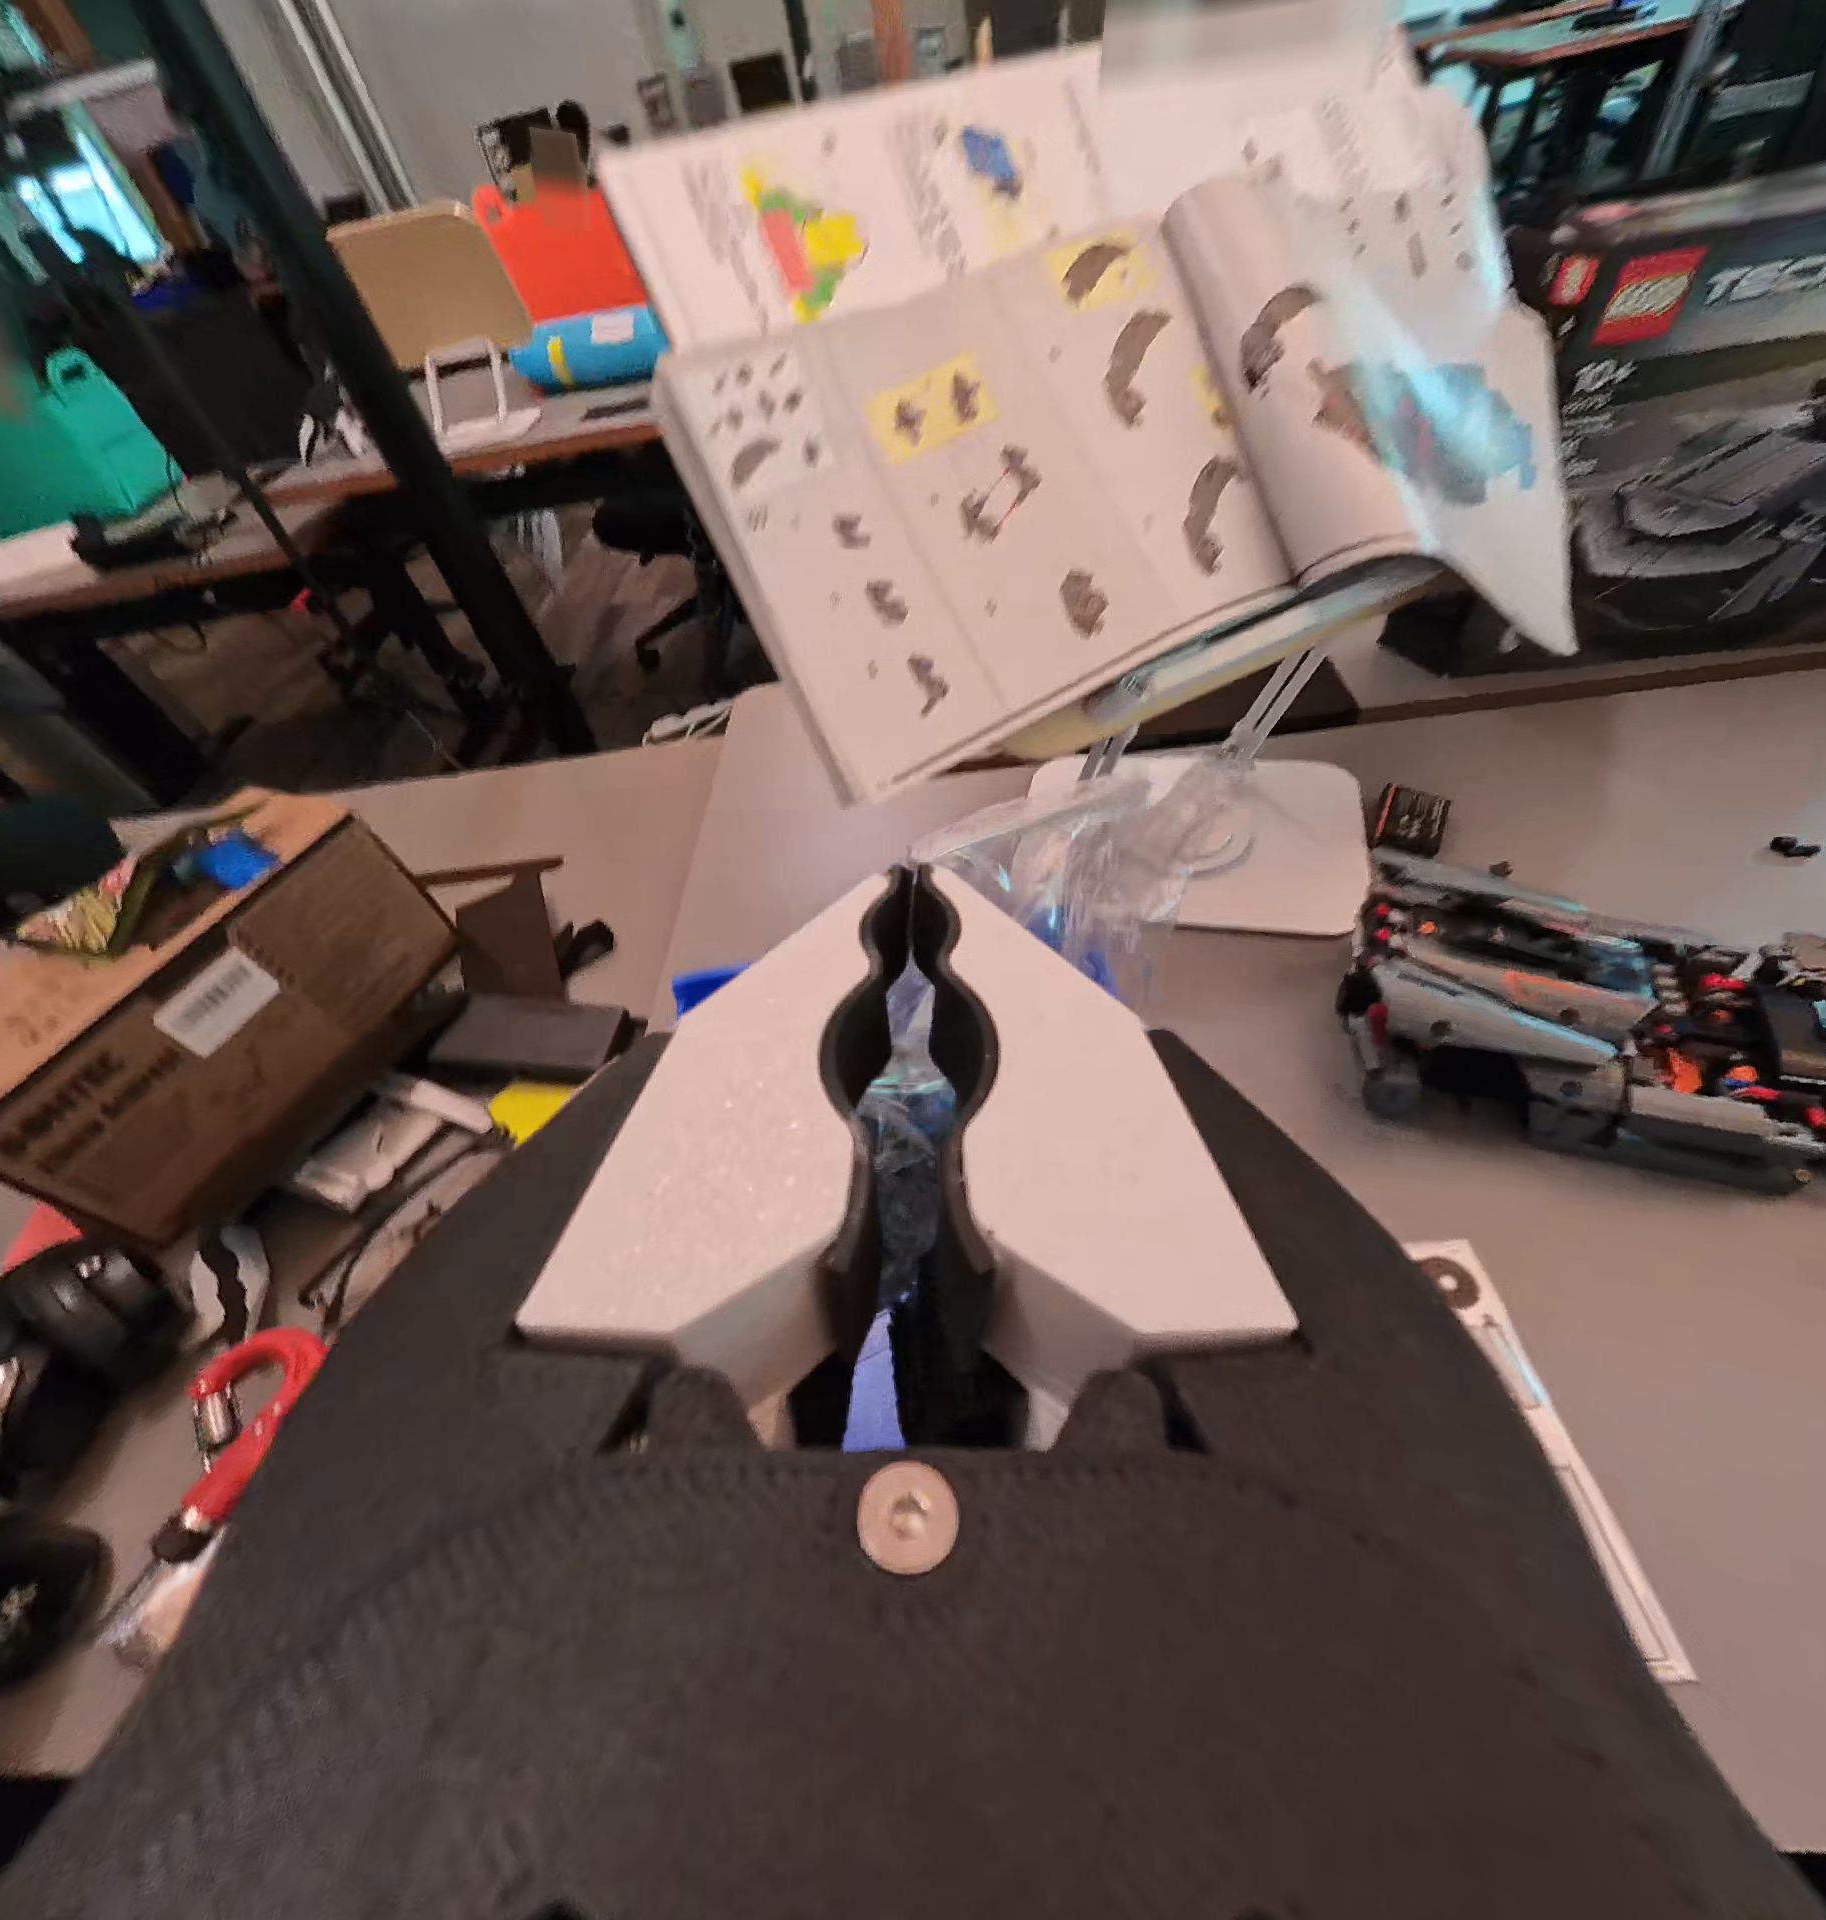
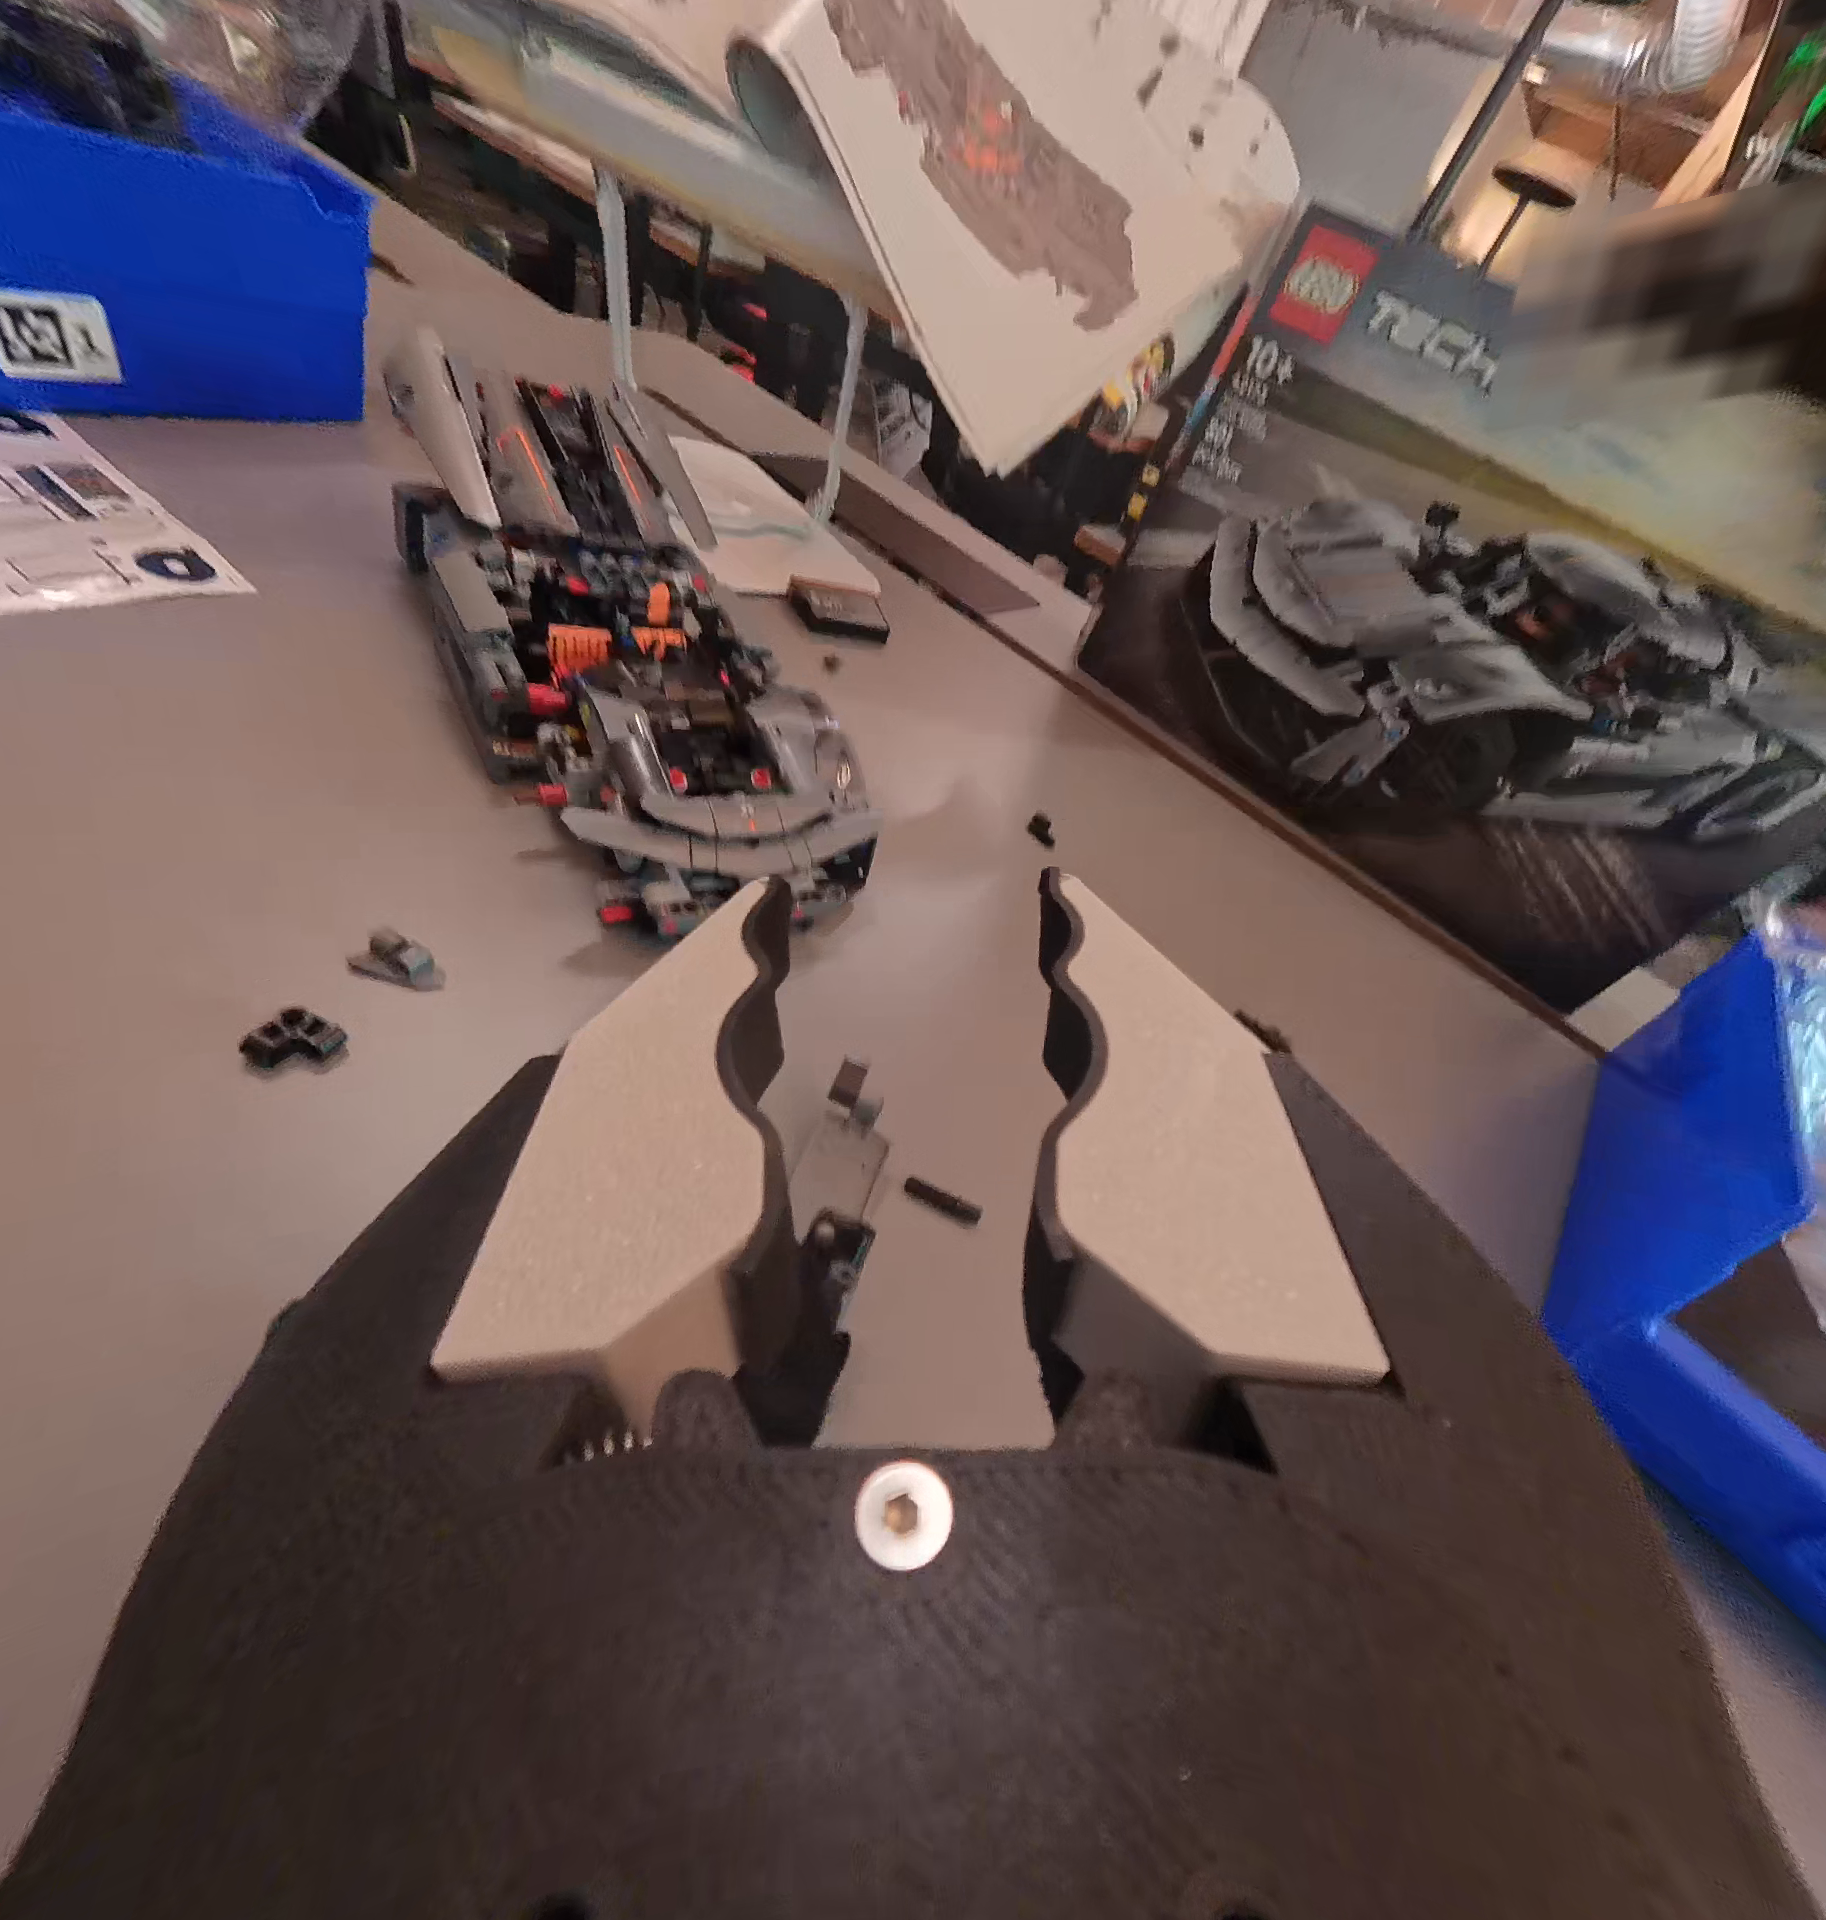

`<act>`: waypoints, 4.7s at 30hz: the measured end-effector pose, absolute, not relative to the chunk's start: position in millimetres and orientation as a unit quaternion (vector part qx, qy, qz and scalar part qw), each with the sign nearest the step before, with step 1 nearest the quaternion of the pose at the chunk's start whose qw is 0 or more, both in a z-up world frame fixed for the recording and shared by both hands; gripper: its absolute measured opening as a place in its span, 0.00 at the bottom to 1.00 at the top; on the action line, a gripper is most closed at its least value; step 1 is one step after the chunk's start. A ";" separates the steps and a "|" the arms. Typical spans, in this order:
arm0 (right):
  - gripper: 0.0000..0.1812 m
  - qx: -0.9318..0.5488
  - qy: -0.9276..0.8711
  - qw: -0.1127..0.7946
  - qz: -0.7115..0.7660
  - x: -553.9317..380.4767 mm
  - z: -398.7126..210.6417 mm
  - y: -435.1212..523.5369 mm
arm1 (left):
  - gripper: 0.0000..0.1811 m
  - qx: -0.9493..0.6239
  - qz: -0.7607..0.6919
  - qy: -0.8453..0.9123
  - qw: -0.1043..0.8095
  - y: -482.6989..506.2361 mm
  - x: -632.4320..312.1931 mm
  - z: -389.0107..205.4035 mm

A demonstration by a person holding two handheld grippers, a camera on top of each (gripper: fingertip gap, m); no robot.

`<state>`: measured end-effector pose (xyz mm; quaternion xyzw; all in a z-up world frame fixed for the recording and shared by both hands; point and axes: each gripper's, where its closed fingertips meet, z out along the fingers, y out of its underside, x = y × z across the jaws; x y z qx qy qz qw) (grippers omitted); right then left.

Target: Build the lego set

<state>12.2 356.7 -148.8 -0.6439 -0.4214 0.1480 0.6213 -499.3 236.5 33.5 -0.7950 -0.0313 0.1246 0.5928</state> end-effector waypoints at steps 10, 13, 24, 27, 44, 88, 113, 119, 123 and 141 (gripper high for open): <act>0.31 -0.514 -0.478 0.675 0.226 -59.9 -25.3 300.4 | 0.00 -0.743 0.088 0.099 0.656 255.4 -365.5 130.9; 0.34 -0.473 -0.502 0.679 0.252 -82.2 2.0 267.8 | 0.00 -0.736 0.060 0.150 0.657 273.2 -304.5 135.1; 0.31 -0.436 -0.432 0.789 0.025 12.8 75.7 293.2 | 0.00 -0.687 -0.096 0.327 0.642 325.0 -69.1 113.1; 0.27 -0.461 -0.422 0.780 0.008 48.0 83.8 311.8 | 0.00 -0.677 -0.123 0.356 0.632 332.8 -25.4 102.9; 0.00 -0.576 -0.483 0.659 0.025 122.7 11.7 366.5 | 0.00 -0.652 -0.237 0.434 0.574 383.0 79.6 40.0; 0.00 -0.487 -0.593 0.633 -0.098 105.6 -46.7 395.0 | 0.00 -0.587 -0.474 0.497 0.428 384.6 101.2 -61.6; 0.00 -0.691 -0.520 0.286 0.413 103.2 -48.0 374.6 | 0.06 -0.497 -0.243 0.610 0.567 379.2 97.3 -58.7; 0.00 -0.691 -0.522 0.281 0.414 101.5 -46.4 373.7 | 0.06 -0.488 -0.222 0.616 0.577 377.8 94.2 -55.0; 0.00 -0.684 -0.529 0.284 0.414 100.6 -45.0 372.1 | 0.06 -0.483 -0.203 0.623 0.580 375.7 92.9 -53.1; 0.10 -0.490 -0.647 0.570 -0.129 67.9 -49.5 390.0 | 0.00 -0.543 -0.319 0.559 0.540 386.7 91.2 -52.0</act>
